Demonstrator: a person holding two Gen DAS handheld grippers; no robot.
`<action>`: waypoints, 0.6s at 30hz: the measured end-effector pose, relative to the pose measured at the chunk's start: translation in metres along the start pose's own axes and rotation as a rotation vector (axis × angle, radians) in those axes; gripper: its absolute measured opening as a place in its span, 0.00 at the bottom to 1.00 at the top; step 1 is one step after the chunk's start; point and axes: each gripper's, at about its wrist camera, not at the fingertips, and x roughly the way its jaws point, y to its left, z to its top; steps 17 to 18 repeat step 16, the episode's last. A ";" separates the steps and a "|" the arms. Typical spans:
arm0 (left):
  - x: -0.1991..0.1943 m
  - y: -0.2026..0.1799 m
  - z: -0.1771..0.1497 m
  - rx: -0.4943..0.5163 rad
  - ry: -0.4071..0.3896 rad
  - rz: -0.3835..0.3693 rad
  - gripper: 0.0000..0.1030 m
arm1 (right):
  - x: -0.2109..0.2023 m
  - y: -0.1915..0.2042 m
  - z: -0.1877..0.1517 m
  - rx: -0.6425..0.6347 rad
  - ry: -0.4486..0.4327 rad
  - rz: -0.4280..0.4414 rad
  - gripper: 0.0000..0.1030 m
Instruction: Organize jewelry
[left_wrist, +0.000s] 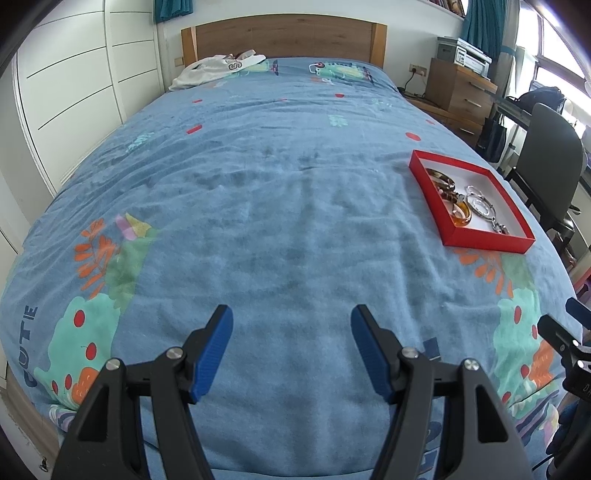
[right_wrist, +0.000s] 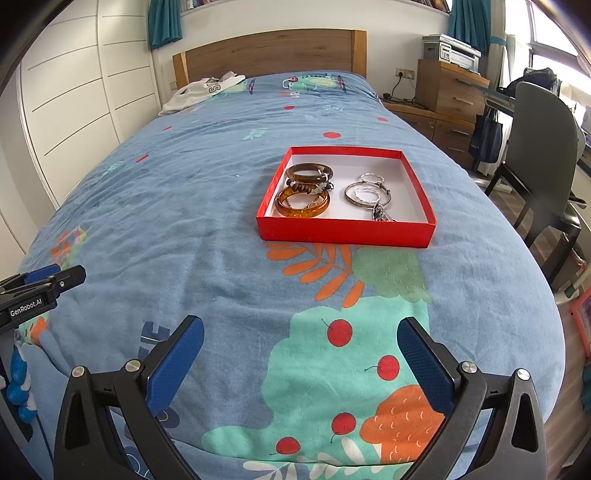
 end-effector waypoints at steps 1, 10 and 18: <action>0.001 0.000 -0.001 -0.001 0.002 0.000 0.63 | 0.000 0.000 0.000 -0.001 0.001 0.000 0.99; -0.001 -0.009 0.000 0.017 0.000 -0.017 0.63 | -0.003 -0.002 0.000 0.008 -0.009 -0.007 0.99; -0.006 -0.019 0.001 0.034 -0.013 -0.033 0.63 | -0.005 -0.007 0.001 0.016 -0.016 -0.008 0.99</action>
